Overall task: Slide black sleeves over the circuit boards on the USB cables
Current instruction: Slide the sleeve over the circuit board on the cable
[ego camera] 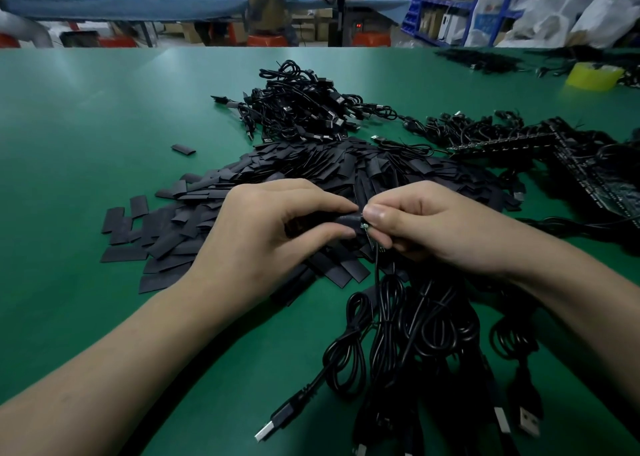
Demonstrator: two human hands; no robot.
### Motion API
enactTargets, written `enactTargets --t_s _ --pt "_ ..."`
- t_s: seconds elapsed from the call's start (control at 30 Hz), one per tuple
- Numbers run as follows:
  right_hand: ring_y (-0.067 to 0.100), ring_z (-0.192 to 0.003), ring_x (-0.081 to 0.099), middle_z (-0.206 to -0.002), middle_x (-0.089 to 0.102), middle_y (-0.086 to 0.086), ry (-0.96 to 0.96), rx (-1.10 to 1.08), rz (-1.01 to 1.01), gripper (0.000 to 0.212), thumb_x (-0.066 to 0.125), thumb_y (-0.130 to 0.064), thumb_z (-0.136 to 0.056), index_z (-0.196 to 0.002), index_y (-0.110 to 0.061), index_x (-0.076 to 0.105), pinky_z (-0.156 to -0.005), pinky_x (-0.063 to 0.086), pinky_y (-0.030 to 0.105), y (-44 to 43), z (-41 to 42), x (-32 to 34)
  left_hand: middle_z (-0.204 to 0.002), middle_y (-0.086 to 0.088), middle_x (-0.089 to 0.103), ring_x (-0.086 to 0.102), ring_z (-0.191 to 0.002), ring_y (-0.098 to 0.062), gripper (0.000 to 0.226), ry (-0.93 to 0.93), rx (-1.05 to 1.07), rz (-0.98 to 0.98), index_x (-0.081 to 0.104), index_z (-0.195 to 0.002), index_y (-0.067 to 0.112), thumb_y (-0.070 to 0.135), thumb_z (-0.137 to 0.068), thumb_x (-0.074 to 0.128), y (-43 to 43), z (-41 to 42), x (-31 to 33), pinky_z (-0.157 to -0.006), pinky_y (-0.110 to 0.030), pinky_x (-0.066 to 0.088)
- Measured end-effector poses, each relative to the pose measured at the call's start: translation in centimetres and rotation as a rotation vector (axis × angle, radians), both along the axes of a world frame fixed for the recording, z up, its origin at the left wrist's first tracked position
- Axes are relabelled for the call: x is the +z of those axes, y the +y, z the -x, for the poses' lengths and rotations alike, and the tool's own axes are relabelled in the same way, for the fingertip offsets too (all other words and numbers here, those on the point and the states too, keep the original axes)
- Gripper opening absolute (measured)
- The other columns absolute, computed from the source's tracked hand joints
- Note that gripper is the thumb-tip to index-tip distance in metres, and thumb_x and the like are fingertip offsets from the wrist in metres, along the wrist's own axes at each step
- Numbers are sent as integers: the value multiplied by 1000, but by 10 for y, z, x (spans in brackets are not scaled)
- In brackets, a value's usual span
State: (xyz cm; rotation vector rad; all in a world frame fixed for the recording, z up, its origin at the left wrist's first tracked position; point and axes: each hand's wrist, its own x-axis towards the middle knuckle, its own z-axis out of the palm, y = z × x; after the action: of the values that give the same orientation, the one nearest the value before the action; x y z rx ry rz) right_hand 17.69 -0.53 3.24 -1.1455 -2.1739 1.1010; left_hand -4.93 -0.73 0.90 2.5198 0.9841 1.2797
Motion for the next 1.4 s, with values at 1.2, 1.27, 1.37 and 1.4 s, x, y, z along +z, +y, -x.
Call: enactTargets --t_s 1.2,1.27,1.37,1.4 --pt "15 -50 44 -57 51 5 139 -56 68 26 55 -24 -105 -82 -18 67 -49 39 20 3 -11 0 -96 16 74 70 -90 2 23 -55 77 62 81 -106 21 32 -85 79 -5 -5 3 -83 -17 53" --pt "16 -50 45 -56 53 4 125 -52 42 26 56 -23 -105 -82 -18 67 -51 38 20 3 -9 -1 -96 14 75 70 -89 1 22 -49 71 56 81 -105 20 30 -85 80 -4 -5 3 -83 -20 55" --pt "14 -51 46 -55 54 0 95 -40 14 25 57 -23 -104 -83 -17 67 -53 38 20 3 -8 0 -96 10 77 71 -88 0 21 -34 62 52 82 -105 18 26 -85 83 -5 -6 3 -80 -25 56" --pt "13 -51 47 -55 55 -1 90 -39 7 25 57 -22 -104 -83 -17 67 -53 38 20 3 -7 0 -97 9 78 72 -88 -1 21 -35 58 54 82 -105 17 25 -85 83 -5 -6 3 -79 -26 57"
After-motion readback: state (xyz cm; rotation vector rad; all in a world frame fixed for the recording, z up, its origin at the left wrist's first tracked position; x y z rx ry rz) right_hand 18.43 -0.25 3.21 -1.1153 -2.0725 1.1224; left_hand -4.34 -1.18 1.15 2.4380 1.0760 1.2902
